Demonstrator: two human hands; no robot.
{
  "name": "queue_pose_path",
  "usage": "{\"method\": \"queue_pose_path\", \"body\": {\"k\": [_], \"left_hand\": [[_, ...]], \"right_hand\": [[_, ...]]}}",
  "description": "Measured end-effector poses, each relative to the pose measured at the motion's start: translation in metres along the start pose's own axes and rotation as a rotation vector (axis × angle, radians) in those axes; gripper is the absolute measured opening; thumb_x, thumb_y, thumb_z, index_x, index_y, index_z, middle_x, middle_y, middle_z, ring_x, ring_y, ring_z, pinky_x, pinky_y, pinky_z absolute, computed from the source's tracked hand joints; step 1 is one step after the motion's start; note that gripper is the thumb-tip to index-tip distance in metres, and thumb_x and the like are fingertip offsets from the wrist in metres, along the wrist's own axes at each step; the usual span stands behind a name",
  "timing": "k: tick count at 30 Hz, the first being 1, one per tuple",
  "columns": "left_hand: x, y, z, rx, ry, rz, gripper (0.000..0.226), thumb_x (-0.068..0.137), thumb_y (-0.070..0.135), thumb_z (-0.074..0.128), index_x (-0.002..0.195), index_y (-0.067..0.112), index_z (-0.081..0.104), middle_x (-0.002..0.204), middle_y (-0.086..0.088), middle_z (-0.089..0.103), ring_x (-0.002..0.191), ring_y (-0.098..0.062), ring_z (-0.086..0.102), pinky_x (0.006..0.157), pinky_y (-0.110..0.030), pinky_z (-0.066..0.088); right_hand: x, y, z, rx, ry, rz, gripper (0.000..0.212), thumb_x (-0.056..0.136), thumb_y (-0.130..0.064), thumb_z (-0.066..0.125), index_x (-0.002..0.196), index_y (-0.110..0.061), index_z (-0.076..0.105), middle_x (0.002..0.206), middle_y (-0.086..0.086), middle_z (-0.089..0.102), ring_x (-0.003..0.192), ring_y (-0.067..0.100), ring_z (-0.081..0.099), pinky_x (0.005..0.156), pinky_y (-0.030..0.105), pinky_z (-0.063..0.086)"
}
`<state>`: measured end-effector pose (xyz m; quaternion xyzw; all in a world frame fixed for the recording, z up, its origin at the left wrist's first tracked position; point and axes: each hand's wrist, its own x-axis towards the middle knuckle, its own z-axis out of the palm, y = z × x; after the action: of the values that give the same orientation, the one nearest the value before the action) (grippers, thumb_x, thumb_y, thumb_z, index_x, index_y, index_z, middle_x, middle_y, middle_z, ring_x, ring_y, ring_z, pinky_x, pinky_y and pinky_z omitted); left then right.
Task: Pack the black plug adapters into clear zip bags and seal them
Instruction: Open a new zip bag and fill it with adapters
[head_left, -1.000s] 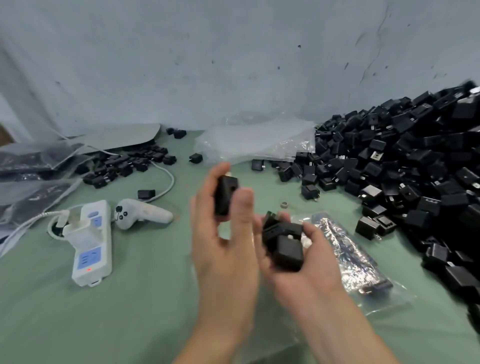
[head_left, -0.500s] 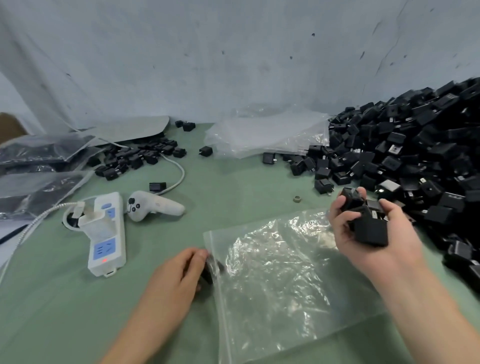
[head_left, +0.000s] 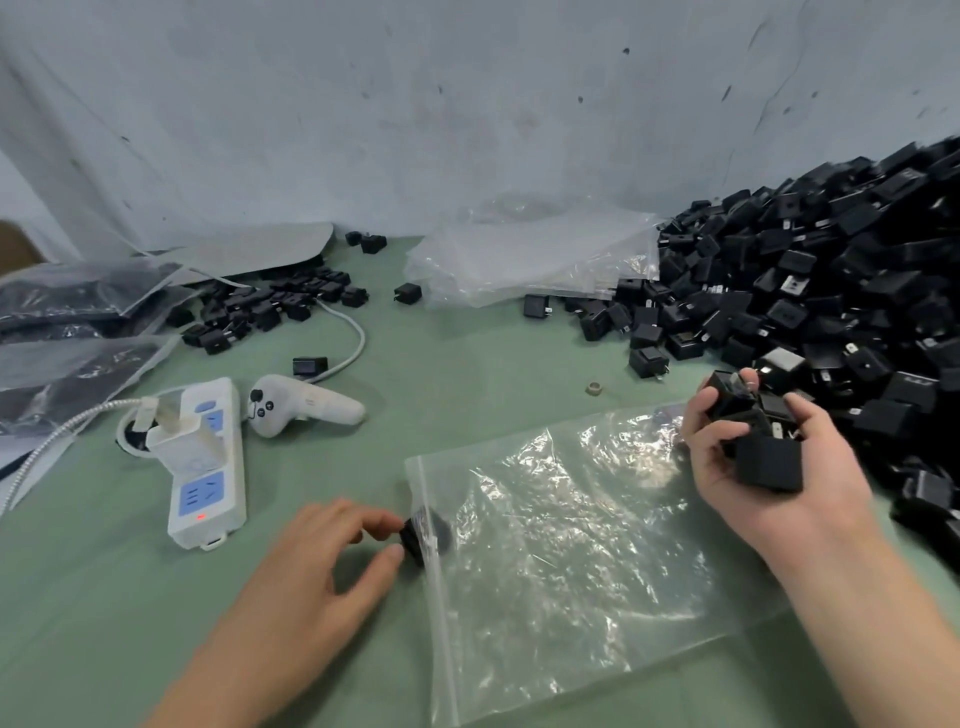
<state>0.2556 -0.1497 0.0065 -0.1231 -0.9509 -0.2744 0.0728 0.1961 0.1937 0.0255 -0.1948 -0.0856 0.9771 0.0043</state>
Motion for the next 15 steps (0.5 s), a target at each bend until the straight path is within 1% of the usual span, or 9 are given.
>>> {"method": "queue_pose_path", "body": {"k": [1,3,4,6,8,10,13,15], "left_hand": [[-0.001,0.001,0.000,0.017,-0.028,0.018,0.025,0.087,0.059,0.051,0.100,0.041,0.064,0.101,0.027,0.059,0.102,0.003,0.052,0.088,-0.010,0.036],[-0.001,0.005,0.004,0.082,-0.061,0.066,0.039,0.087,0.057,0.045,0.111,0.036,0.067,0.105,0.026,0.060,0.102,0.000,0.053,0.091,-0.021,0.038],[0.000,0.009,0.008,0.128,-0.080,0.096,0.043,0.089,0.054,0.043,0.118,0.032,0.067,0.110,0.023,0.060,0.104,-0.005,0.054,0.091,-0.027,0.038],[0.003,0.018,0.015,0.205,-0.121,0.154,0.046,0.093,0.049,0.041,0.127,0.030,0.065,0.121,0.013,0.061,0.108,-0.013,0.056,0.091,-0.033,0.037],[0.005,0.021,0.018,0.215,-0.129,0.199,0.043,0.094,0.046,0.043,0.129,0.031,0.064,0.126,0.010,0.061,0.111,-0.015,0.057,0.091,-0.034,0.037],[0.005,0.019,0.016,0.161,-0.095,0.231,0.038,0.094,0.042,0.046,0.125,0.031,0.067,0.125,0.012,0.061,0.111,-0.014,0.058,0.092,-0.032,0.039],[0.008,0.016,0.010,0.092,-0.070,0.271,0.031,0.094,0.038,0.049,0.119,0.034,0.068,0.125,0.016,0.059,0.114,-0.008,0.056,0.095,-0.027,0.041],[0.012,0.017,0.011,0.132,-0.088,0.308,0.029,0.094,0.038,0.049,0.115,0.039,0.069,0.126,0.017,0.059,0.116,-0.005,0.054,0.097,-0.024,0.039]], "right_hand": [[0.001,0.000,0.000,0.000,0.004,0.006,0.031,0.094,-0.036,0.055,0.092,-0.014,0.077,0.100,0.010,0.070,0.080,0.021,0.068,0.047,0.021,0.048],[0.002,0.000,0.000,0.004,0.005,0.013,0.031,0.094,-0.036,0.054,0.092,-0.014,0.077,0.101,0.009,0.070,0.080,0.021,0.068,0.047,0.021,0.048],[0.002,0.000,-0.001,0.009,0.003,0.017,0.031,0.094,-0.036,0.054,0.092,-0.015,0.076,0.101,0.008,0.070,0.080,0.021,0.068,0.047,0.021,0.048],[0.003,0.000,0.000,0.022,-0.004,0.018,0.030,0.094,-0.036,0.054,0.092,-0.015,0.076,0.102,0.007,0.070,0.082,0.020,0.068,0.047,0.021,0.048],[0.004,-0.001,0.000,0.032,-0.004,0.010,0.030,0.094,-0.035,0.055,0.092,-0.015,0.076,0.103,0.007,0.070,0.082,0.020,0.068,0.047,0.021,0.048],[0.004,-0.002,0.000,0.036,-0.003,0.013,0.030,0.093,-0.035,0.055,0.092,-0.014,0.077,0.103,0.007,0.070,0.081,0.020,0.068,0.047,0.021,0.048],[0.004,-0.004,0.001,0.048,-0.015,0.017,0.028,0.093,-0.034,0.055,0.092,-0.015,0.075,0.103,0.006,0.069,0.080,0.020,0.068,0.046,0.021,0.048],[0.005,-0.007,0.001,0.049,-0.017,0.007,0.028,0.093,-0.034,0.055,0.093,-0.014,0.075,0.102,0.007,0.069,0.080,0.021,0.068,0.046,0.021,0.048]]}}
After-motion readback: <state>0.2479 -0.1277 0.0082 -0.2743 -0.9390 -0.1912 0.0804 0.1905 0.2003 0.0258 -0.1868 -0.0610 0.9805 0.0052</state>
